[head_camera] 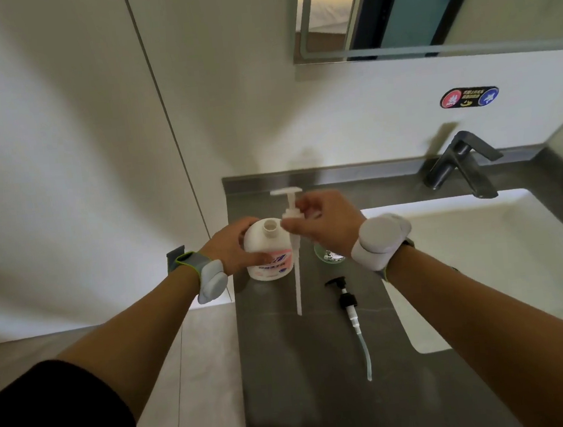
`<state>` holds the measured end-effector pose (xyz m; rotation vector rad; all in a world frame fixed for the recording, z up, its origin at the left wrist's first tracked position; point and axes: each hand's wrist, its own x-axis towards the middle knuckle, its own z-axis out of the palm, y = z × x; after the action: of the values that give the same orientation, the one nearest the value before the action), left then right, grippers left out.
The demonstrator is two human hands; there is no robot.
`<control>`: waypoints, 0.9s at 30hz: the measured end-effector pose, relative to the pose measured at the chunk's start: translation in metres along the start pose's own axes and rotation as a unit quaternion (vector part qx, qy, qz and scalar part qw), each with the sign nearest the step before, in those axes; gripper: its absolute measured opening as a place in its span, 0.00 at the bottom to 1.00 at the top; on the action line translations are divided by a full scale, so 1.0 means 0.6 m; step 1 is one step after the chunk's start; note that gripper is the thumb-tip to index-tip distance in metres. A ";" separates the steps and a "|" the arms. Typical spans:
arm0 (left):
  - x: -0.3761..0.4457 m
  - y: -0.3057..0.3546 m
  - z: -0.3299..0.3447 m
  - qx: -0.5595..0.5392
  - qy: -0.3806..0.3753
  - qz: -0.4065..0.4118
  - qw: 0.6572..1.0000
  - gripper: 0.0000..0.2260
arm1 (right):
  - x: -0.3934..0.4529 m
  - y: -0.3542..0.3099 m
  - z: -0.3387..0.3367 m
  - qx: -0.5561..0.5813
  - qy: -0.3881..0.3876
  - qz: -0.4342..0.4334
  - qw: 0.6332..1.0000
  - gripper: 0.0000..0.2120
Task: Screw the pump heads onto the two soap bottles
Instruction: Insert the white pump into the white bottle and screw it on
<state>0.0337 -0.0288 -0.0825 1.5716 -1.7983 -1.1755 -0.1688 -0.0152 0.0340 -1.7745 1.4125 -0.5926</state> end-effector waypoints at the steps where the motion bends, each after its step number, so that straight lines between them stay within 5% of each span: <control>1: -0.001 0.001 0.003 -0.003 0.001 -0.002 1.000 0.26 | 0.003 -0.012 -0.009 0.019 0.011 -0.013 1.000 0.09; 16: -0.014 0.033 0.040 -0.026 0.011 -0.001 1.000 0.28 | 0.029 -0.092 -0.060 0.023 0.112 -0.105 0.988 0.14; 27: -0.015 0.026 0.049 -0.042 0.040 -0.024 0.998 0.29 | 0.029 -0.016 -0.007 0.012 -0.015 -0.101 0.995 0.10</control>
<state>0.0036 -0.0121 -0.0830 1.5972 -1.6472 -1.1773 -0.1617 -0.0323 0.0424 -1.9126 1.2096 -0.6827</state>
